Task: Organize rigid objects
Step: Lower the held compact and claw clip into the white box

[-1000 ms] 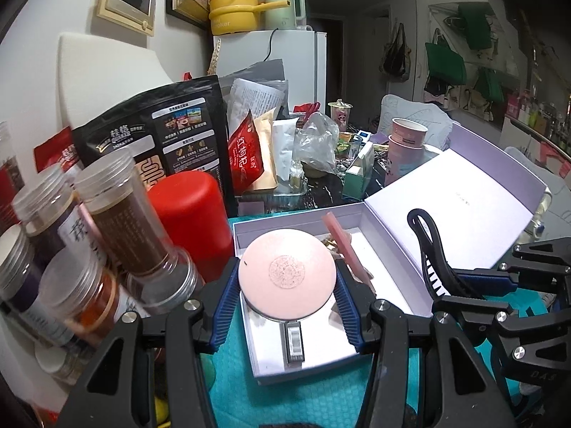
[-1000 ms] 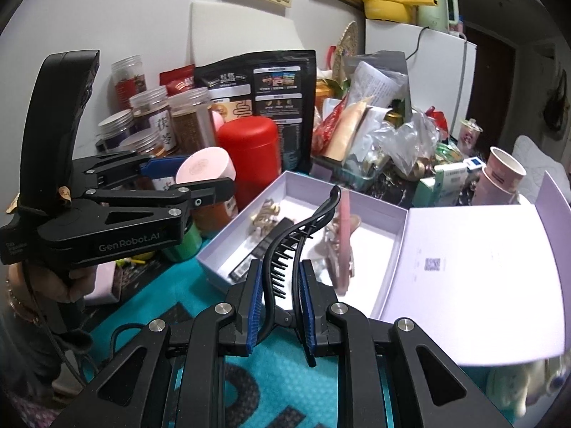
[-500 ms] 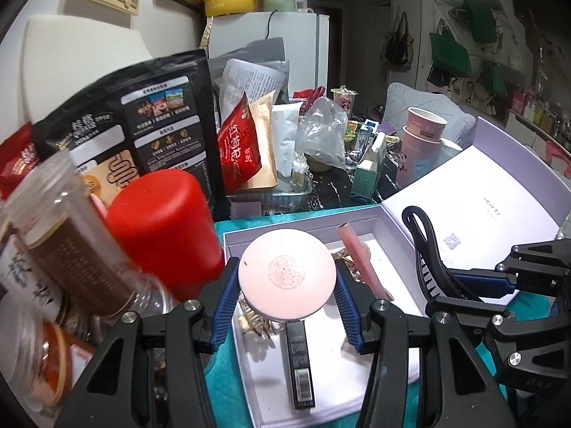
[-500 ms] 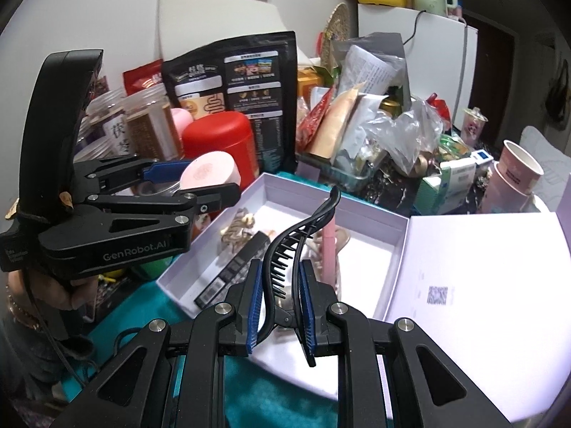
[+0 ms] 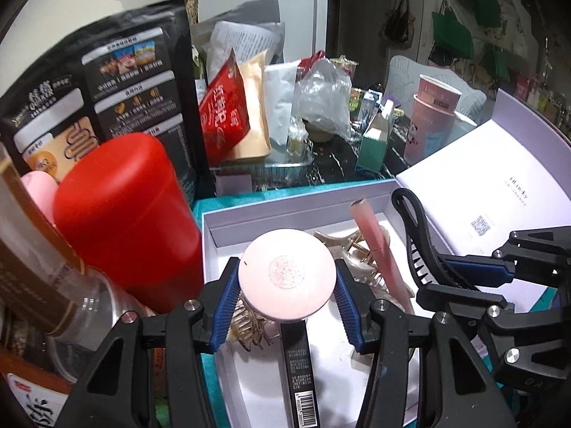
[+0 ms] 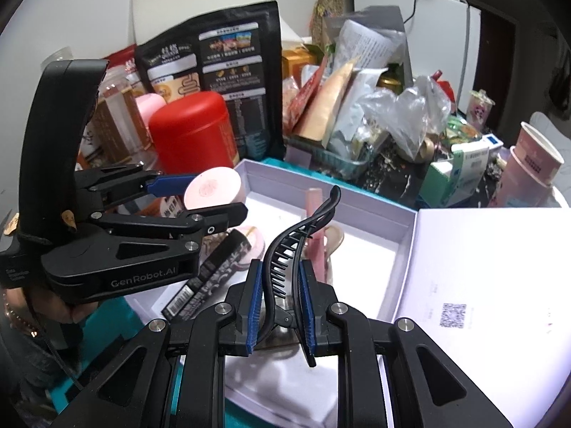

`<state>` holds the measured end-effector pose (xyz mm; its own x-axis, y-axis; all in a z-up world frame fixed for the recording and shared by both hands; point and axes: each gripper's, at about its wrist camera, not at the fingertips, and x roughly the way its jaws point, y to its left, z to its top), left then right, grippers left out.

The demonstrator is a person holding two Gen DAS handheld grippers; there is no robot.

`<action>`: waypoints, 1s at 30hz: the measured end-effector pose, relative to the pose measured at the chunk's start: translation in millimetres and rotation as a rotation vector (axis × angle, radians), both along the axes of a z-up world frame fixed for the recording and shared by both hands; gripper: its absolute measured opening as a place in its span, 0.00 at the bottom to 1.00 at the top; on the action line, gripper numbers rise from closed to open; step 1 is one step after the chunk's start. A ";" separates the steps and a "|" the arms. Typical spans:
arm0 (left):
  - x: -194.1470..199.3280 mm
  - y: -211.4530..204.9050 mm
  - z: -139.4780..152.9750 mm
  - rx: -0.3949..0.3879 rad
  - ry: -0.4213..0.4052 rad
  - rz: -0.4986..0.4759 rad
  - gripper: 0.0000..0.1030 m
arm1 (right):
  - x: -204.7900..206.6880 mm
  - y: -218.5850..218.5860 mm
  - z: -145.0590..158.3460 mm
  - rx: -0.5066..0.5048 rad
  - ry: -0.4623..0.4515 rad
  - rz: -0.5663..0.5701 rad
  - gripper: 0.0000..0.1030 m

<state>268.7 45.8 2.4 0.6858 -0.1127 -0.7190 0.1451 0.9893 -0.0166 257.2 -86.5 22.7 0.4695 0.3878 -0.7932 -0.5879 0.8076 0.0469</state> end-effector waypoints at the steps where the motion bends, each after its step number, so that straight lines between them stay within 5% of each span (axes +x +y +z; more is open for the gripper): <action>1: 1.0 -0.8 -2.2 0.001 0.008 -0.004 0.49 | 1.2 0.1 -2.3 -0.001 0.005 -0.001 0.19; 18: 8.1 -18.4 -30.6 -0.016 0.132 -0.054 0.49 | 3.7 -4.4 -31.3 -0.018 0.069 -0.031 0.19; 30: 16.3 -28.7 -34.2 -0.002 0.145 -0.067 0.49 | 6.5 -11.9 -40.7 -0.030 0.088 -0.050 0.20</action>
<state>285.0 17.1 -31.7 0.5654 -0.1562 -0.8099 0.2066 0.9774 -0.0443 263.7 -98.4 -18.0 0.4157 0.3413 -0.8430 -0.5417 0.8375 0.0719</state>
